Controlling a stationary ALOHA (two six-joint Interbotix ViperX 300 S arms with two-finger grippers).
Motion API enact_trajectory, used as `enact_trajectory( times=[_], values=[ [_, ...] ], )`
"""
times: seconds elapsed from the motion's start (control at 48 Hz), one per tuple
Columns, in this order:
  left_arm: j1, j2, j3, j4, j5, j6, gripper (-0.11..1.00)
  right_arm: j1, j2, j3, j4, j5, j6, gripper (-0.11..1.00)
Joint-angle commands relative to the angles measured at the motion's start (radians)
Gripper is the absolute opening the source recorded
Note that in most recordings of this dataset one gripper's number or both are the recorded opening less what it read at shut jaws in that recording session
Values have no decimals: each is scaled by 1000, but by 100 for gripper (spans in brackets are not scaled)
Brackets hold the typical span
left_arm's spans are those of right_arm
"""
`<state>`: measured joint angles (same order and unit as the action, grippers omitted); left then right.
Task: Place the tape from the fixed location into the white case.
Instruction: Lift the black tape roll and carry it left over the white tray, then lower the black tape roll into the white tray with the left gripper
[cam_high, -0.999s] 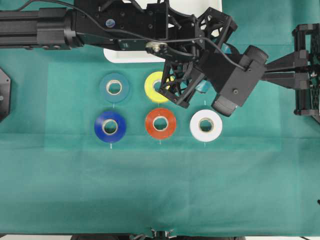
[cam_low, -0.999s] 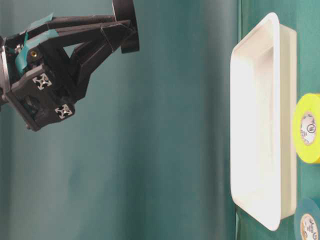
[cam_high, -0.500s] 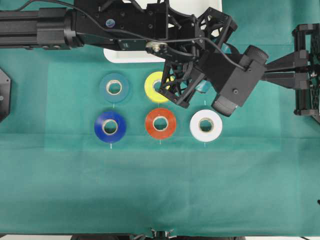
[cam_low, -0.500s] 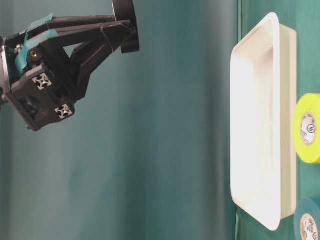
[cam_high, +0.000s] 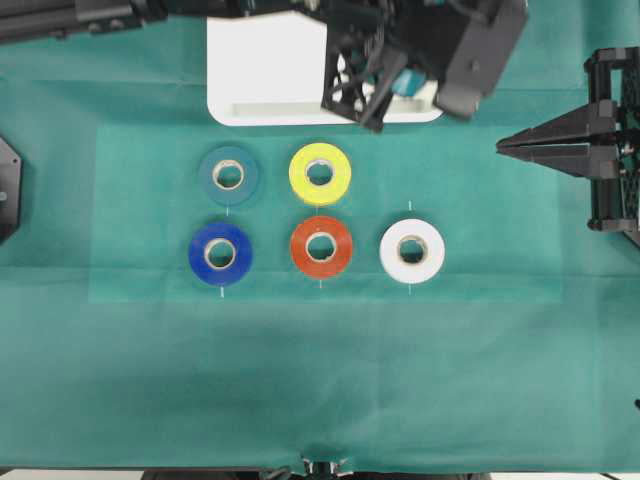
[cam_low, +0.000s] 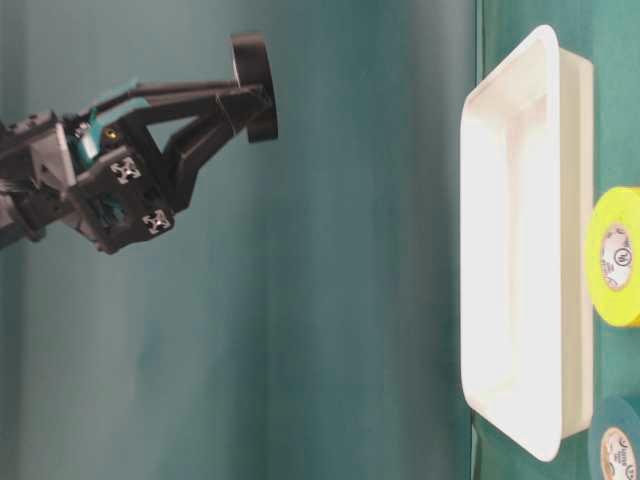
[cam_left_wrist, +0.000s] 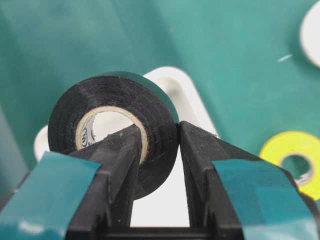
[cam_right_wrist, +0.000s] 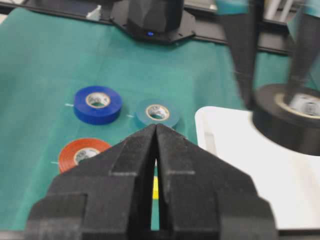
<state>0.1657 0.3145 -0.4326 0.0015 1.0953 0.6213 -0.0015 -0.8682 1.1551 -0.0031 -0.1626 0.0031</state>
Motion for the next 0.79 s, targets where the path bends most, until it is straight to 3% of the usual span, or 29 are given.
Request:
enact_trajectory(
  times=[0.0,0.208,0.479,0.77],
  values=[
    [26,-60,-29,0,-3,-2,23,0,3,-12,2,-3,2,0],
    [71,-61,-29,0,-3,-3,23,0,3,-14,2,0,2,0],
    [74,-66,-20,0,-2,-5,23,0,2,-14,2,2,2,0],
    [92,-114,78,0,3,-34,23,0,2,-14,2,2,2,0]
  ],
)
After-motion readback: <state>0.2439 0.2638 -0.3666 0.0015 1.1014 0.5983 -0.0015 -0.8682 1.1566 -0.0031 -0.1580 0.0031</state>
